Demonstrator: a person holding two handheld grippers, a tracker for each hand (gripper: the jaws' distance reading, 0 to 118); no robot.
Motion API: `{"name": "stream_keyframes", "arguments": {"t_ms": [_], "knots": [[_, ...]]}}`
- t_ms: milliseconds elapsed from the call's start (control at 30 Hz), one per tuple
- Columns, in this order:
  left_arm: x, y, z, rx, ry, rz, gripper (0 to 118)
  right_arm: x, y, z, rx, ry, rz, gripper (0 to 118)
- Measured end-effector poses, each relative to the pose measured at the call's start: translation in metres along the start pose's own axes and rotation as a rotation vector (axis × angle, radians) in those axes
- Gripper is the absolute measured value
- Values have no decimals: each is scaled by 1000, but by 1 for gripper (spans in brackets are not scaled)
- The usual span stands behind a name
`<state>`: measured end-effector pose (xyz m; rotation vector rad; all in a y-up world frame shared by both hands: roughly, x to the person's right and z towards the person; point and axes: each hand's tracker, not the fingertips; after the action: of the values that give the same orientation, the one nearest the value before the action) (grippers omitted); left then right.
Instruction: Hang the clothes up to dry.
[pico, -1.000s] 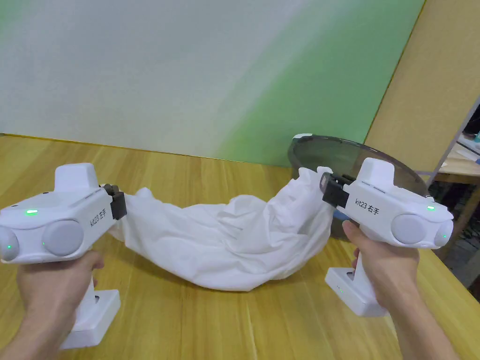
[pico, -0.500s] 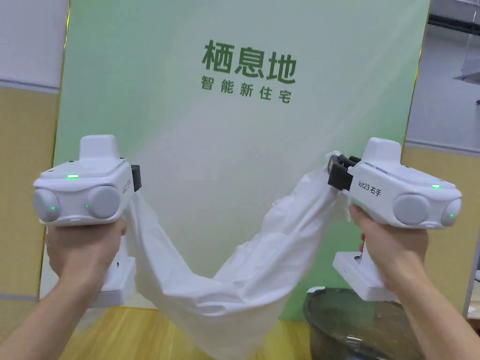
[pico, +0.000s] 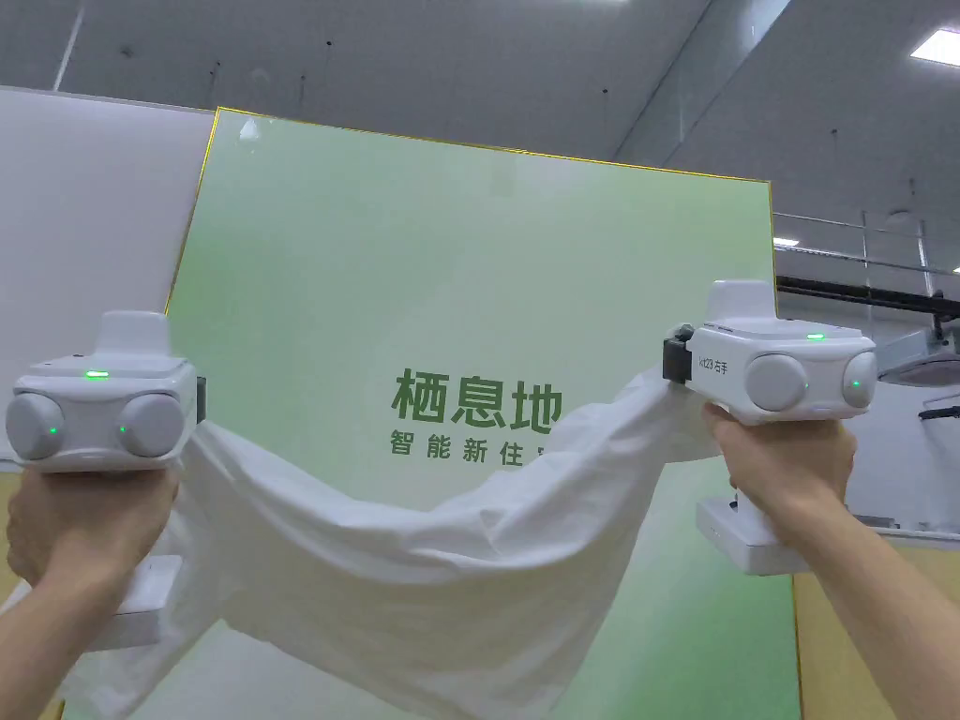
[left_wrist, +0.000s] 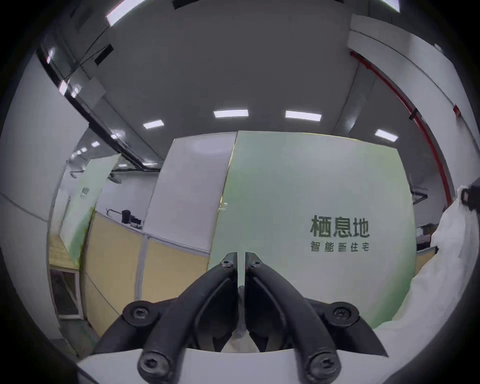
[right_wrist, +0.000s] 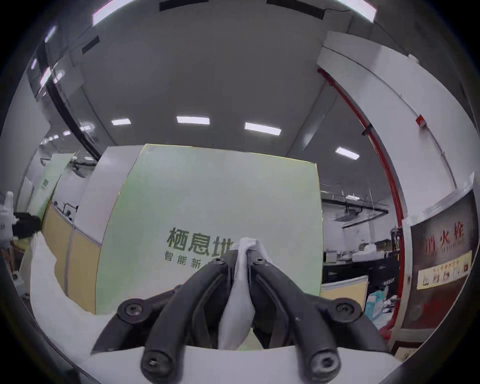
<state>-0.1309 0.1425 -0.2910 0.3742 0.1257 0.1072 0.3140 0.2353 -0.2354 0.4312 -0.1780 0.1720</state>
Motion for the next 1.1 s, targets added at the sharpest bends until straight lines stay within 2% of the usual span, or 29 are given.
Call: {"name": "stream_keyframes", "arguments": {"t_ms": [67, 167, 300, 400, 433, 467, 533, 600, 633, 667, 700, 733, 767, 800, 867, 900, 933, 967, 1033, 1100], "knots": [[-1, -2, -3, -19, 89, -25, 0, -4, -3, -2, 5, -1, -17, 10], [-2, -12, -7, -43, 44, 0, 0, -15, -15, -5, -17, 19, 3, 10], [-2, -39, -16, -71, 36, -22, 0, -25, -45, -20, -66, 73, -39, 10], [0, -61, -39, -126, -18, 16, 0, -36, -70, -45, -114, 44, 5, 10], [1, -68, -47, -127, -14, -19, 0, -38, -79, -55, -127, 65, -21, 10], [2, -81, -56, -230, 10, -12, 0, -39, -89, -64, -143, 82, -47, 10], [2, -93, -73, -235, -8, -5, 0, -46, -104, -82, -155, 36, 10, 10], [3, -104, -92, -205, -11, -14, 0, -48, -118, -101, -154, 52, -5, 10], [1, -108, -103, -200, -22, 26, 0, -49, -124, -111, -161, 44, -10, 10], [-1, -111, -115, -212, -33, 87, 0, -50, -132, -120, -182, 4, -54, 10], [1, -118, -125, -210, -20, 124, 0, -53, -139, -130, -181, 17, -46, 10], [2, -123, -136, -152, -6, 75, 0, -55, -146, -139, -178, 17, -48, 10], [4, -130, -148, -150, -19, 51, 0, -58, -149, -152, -214, -26, -51, 10], [10, -136, -157, -171, -9, -5, 0, -58, -152, -162, -223, 7, -104, 10], [16, -150, -175, -162, -46, -32, 0, -71, -159, -173, -203, 1, -3, 10], [21, -160, -184, -157, -28, -48, 0, -76, -165, -184, -241, -36, 19, 10], [22, -165, -192, -217, -58, -99, 0, -77, -172, -192, -250, -9, -2, 10], [23, -175, -197, -202, -46, -75, 0, -76, -181, -197, -256, 0, -47, 10], [23, -196, -206, -197, -45, -63, 0, -83, -200, -206, -268, -40, -36, 10], [22, -217, -213, -206, -44, -63, 0, -84, -221, -213, -283, -23, -33, 10]]}}
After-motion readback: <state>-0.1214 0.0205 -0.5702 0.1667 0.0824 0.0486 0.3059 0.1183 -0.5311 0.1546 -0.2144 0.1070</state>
